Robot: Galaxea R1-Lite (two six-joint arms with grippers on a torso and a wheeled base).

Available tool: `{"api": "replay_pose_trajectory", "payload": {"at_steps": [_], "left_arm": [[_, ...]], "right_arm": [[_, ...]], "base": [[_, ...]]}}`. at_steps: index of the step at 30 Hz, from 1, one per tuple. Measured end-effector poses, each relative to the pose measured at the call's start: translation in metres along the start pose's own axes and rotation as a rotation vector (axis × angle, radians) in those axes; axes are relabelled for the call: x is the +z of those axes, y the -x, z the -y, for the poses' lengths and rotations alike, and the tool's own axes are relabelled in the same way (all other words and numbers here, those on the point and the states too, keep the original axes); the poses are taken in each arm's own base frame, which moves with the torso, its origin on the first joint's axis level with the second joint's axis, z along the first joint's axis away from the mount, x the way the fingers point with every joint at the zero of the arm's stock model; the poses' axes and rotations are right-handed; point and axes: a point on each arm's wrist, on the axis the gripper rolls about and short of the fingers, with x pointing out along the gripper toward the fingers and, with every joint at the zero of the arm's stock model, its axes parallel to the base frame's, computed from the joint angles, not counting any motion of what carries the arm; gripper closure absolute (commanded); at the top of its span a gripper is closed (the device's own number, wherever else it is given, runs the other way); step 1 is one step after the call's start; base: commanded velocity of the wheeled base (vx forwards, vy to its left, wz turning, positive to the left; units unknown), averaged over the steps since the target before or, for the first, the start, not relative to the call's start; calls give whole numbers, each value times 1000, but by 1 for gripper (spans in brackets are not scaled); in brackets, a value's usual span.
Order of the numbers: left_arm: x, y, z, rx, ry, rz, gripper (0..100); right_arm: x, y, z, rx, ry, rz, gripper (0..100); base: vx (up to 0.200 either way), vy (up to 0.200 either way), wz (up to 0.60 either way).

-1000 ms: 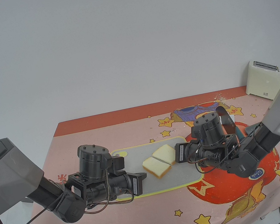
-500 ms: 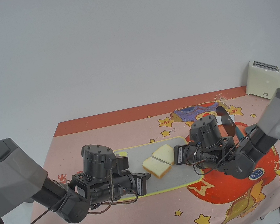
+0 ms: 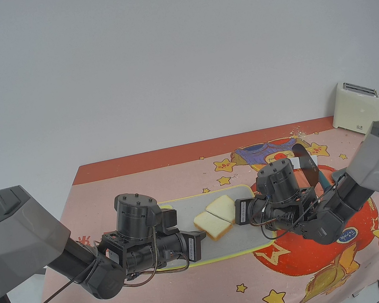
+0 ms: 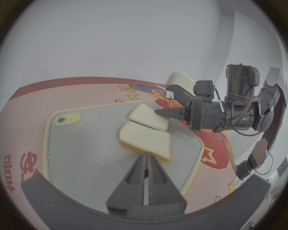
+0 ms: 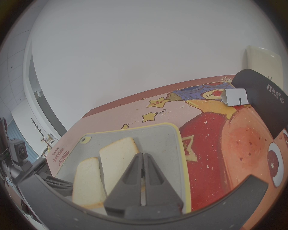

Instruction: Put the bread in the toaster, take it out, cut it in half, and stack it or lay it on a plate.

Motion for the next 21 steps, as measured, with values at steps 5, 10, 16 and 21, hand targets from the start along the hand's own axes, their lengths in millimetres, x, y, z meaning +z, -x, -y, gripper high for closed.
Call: {"api": "replay_pose_trajectory", "payload": {"at_steps": [5, 10, 16, 21], "left_arm": [[4, -2, 1, -5, -5, 15, 100], [8, -4, 4, -13, -12, 32, 100], [17, -5, 6, -29, -24, 90, 100], [22, -5, 7, -35, -29, 110, 100]], "right_arm": [[-2, 1, -2, 4, 4, -4, 100], [-2, 1, -2, 4, 6, -8, 100], [-3, 2, -3, 7, 8, -11, 100], [-4, 2, -3, 8, 9, -13, 100]], "base": [[0, 0, 0], [0, 0, 0], [0, 0, 0], [0, 0, 0]]}}
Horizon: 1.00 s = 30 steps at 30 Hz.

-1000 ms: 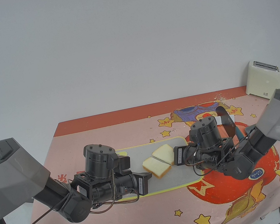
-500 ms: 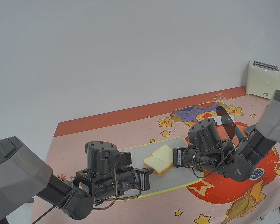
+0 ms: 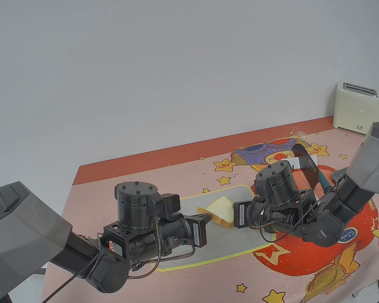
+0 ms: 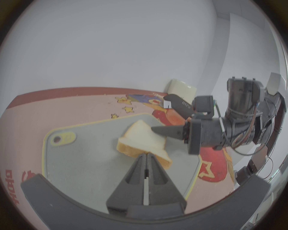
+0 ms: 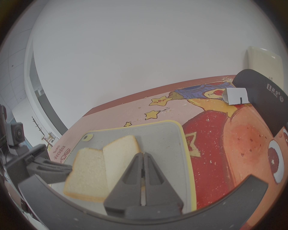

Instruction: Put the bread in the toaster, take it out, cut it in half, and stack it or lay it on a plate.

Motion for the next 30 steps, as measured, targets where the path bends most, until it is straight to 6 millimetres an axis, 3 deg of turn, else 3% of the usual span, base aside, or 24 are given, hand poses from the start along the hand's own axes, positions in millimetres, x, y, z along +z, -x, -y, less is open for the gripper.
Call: {"api": "replay_pose_trajectory", "payload": {"at_steps": [18, 23, 30], "left_arm": [[4, -40, 8, -63, -20, 129, 100], [11, -30, 6, -55, 2, 143, 100], [11, 8, -9, 18, 47, 86, 100]], "right_arm": [[0, 3, -1, 3, 1, -1, 100], [0, 3, 0, 2, 1, -1, 100], [1, 3, 1, 0, -1, 0, 100]], "base": [[0, 0, 0], [0, 0, 0], [0, 0, 0]]}}
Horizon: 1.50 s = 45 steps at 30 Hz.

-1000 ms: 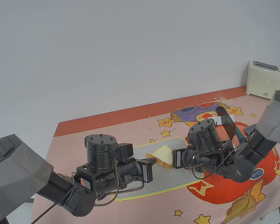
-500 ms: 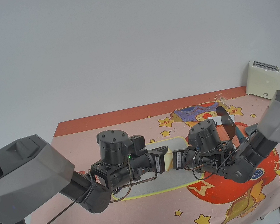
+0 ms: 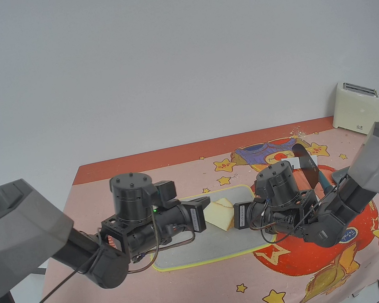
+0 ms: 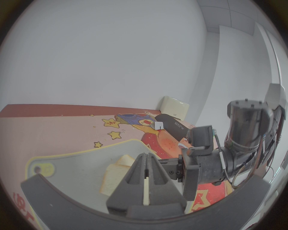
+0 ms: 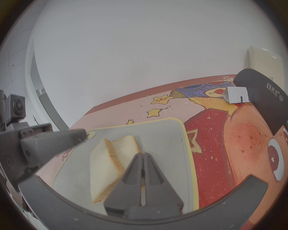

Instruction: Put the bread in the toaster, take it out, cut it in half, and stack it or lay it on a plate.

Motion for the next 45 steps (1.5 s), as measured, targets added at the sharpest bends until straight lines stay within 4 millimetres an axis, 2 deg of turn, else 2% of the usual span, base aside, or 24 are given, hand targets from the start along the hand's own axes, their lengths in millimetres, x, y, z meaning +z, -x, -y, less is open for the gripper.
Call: {"api": "replay_pose_trajectory", "payload": {"at_steps": [6, 10, 17, 30, 45], "left_arm": [[-12, 24, -7, 63, 42, -136, 100], [-15, 28, -8, 75, 51, -165, 100], [-20, 13, -12, 77, 54, -183, 100], [-22, -12, 0, 35, 39, -186, 100], [-23, -19, -1, 31, 40, -181, 100]], "right_arm": [[0, 0, 0, -1, -1, 1, 100], [0, 0, 0, -1, -1, 1, 100], [-1, 0, 0, 0, 1, 0, 100], [-2, 1, -1, 1, 5, -4, 100], [5, 6, 1, 0, -1, 8, 100]], "base": [[0, 0, 0], [0, 0, 0], [0, 0, 0], [0, 0, 0], [0, 0, 0]]}}
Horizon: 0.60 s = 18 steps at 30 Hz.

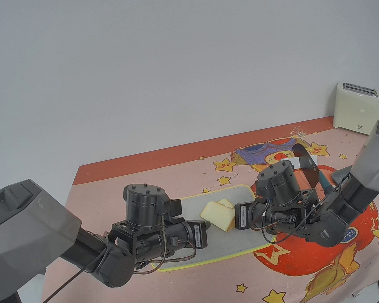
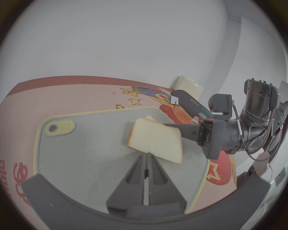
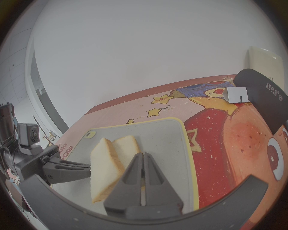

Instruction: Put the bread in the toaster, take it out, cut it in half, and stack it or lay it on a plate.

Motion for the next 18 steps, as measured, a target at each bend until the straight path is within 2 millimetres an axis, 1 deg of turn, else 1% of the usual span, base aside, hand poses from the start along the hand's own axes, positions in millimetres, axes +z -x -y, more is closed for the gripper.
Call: {"api": "replay_pose_trajectory", "payload": {"at_steps": [6, 15, 18], "left_arm": [[3, 3, 1, -3, -2, 11, 100], [10, 3, 4, -9, -7, 35, 100], [9, 3, 4, -5, -7, 31, 100]], "right_arm": [[9, 4, 3, -2, -10, 27, 100], [16, 7, 5, -12, -18, 55, 100], [17, 8, 5, -13, -20, 61, 100]], "base": [[0, 0, 0], [0, 0, 0], [0, 0, 0]]}}
